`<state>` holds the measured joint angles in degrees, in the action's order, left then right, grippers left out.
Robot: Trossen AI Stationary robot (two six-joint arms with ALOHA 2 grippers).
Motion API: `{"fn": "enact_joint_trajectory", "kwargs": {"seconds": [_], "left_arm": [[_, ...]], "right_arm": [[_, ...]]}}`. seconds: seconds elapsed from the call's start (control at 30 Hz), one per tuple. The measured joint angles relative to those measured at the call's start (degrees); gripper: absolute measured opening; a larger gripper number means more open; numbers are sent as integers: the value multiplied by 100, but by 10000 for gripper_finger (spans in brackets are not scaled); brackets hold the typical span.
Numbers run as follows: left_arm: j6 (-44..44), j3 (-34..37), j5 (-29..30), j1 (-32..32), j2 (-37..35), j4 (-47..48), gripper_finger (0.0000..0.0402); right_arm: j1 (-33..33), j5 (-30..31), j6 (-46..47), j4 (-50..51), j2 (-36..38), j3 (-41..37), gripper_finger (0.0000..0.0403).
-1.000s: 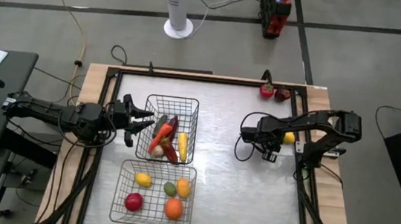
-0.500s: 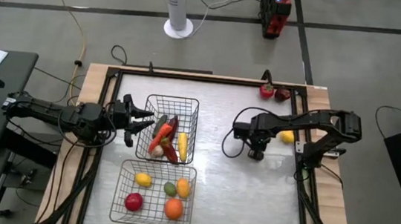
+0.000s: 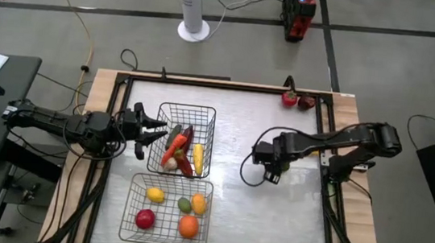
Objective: Sort produce into baskets
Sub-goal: Put the lime into the silver wire basket
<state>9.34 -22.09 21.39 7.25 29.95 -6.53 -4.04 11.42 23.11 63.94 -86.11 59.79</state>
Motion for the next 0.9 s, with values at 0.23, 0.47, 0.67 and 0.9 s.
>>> {"fn": "enact_joint_trajectory", "kwargs": {"seconds": [0.23,0.47,0.67,0.9], "left_arm": [[127,0,-180,0,0,42,137],[166,0,-270,1,-2,63,137],[147,0,-267,0,0,66,137],[144,0,-264,0,-2,64,137]], "right_arm": [[-63,68,690,-564,2,-582,272],[3,-221,1445,-897,-16,-1143,272],[-47,-482,1914,-947,-9,-1534,272],[-202,-752,2103,-891,4,-1552,272]]}}
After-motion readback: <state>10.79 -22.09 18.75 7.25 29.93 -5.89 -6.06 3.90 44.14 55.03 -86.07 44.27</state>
